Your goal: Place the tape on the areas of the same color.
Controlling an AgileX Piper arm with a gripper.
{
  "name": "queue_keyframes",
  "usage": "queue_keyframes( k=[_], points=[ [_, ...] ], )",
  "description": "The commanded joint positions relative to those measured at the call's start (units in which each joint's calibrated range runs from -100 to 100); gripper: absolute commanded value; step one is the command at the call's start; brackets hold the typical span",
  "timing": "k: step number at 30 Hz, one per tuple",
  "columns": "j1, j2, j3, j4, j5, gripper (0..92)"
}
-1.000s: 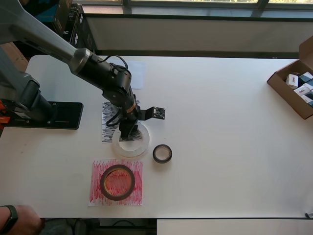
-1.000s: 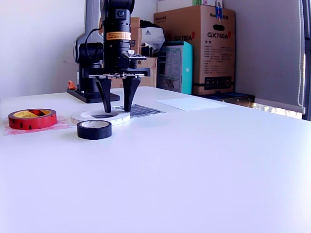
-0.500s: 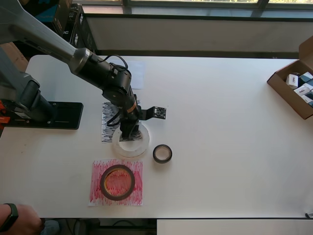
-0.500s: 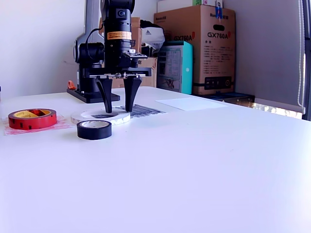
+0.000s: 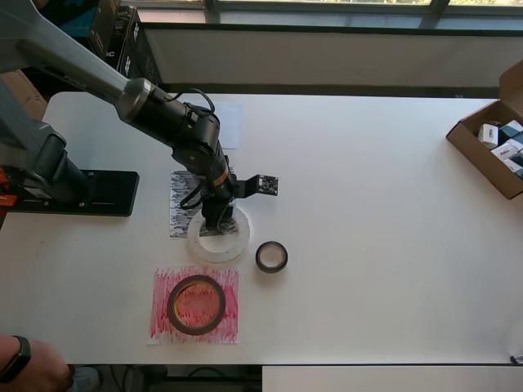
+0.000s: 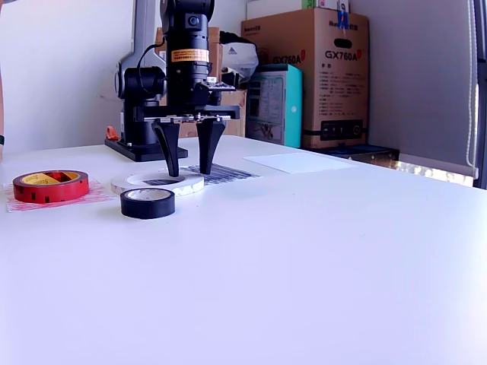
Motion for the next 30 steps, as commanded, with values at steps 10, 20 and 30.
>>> queue_keyframes(
  k=[10,20,30],
  points=[
    [-0.5,3.0,-0.2,0.2,0.0,54.0],
    [-0.7,3.0,-0.3,-1.3,0.1,14.4],
    [-1.4,1.7,-0.9,-1.9,0.7,0.0]
  ],
)
